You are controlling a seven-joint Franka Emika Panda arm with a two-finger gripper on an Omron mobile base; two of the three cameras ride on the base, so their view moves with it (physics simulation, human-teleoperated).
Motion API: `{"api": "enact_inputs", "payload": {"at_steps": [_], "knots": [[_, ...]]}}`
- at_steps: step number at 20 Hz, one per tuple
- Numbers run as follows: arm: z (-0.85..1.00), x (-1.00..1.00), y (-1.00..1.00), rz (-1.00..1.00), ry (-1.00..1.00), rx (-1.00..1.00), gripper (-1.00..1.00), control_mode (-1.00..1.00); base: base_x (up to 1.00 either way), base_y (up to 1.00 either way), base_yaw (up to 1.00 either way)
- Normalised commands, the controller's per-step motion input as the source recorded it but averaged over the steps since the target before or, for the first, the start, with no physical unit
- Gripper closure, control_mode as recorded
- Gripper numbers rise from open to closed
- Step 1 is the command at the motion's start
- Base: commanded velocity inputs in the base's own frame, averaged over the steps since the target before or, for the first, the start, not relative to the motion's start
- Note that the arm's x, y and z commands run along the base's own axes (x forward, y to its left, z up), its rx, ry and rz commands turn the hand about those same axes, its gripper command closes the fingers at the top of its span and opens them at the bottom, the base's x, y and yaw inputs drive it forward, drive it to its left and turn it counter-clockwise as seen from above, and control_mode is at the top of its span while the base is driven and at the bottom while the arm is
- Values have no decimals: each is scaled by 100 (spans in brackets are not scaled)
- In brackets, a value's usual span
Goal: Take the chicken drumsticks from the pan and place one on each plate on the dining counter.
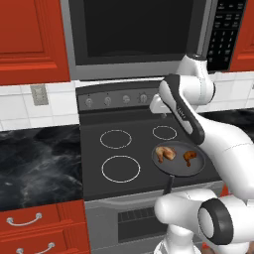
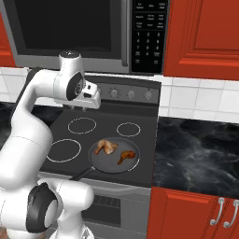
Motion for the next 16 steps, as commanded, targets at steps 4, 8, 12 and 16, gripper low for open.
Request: {"api": "enact_inputs", "payload": {"at_steps": [4, 8, 12, 16], "knots": [[0, -7, 0, 0, -3, 0, -100, -100, 0, 0, 0], [-5, -10, 2, -5, 0, 0, -100, -100, 0, 0, 0], [-19, -19, 0, -16, 0, 1, -100, -100, 0, 0, 0], [-22, -24, 0, -23, 1, 3, -100, -100, 0, 0, 0]]}}
